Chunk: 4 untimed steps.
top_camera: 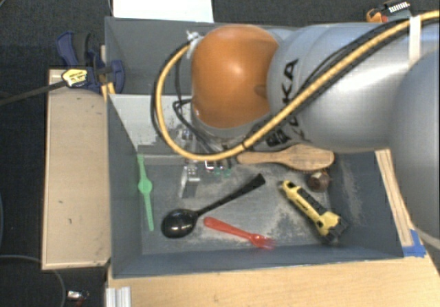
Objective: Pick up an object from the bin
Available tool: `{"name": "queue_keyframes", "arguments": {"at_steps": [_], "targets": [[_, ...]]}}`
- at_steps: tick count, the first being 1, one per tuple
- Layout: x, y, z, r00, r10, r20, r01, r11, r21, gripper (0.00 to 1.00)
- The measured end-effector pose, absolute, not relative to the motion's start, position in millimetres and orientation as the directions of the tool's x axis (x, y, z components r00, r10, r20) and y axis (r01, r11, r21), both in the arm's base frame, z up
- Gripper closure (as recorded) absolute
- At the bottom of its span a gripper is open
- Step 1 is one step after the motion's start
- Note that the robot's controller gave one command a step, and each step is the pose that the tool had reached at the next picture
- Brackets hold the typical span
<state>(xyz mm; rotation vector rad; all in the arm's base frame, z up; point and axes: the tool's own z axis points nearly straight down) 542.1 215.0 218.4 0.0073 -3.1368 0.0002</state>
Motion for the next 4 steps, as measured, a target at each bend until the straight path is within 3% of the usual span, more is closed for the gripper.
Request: {"name": "queue_keyframes", "arguments": {"at_steps": [1,2,3,4], "targets": [[543.7,213.4,223.3,-1.0,0.002,-0.003,0.002,1.0,0.002,0.0],[511.5,144.8,122.4,-1.0,0.021,-0.005,0.021,1.0,0.003,0.0],[487.1,169.6,129.6,-0.996,-0.092,-0.013,-0.092,0.996,0.005,0.0],[484.3,103.0,114.4,-0.998,0.058,0.001,0.058,0.998,-0.002,0.0]]}}
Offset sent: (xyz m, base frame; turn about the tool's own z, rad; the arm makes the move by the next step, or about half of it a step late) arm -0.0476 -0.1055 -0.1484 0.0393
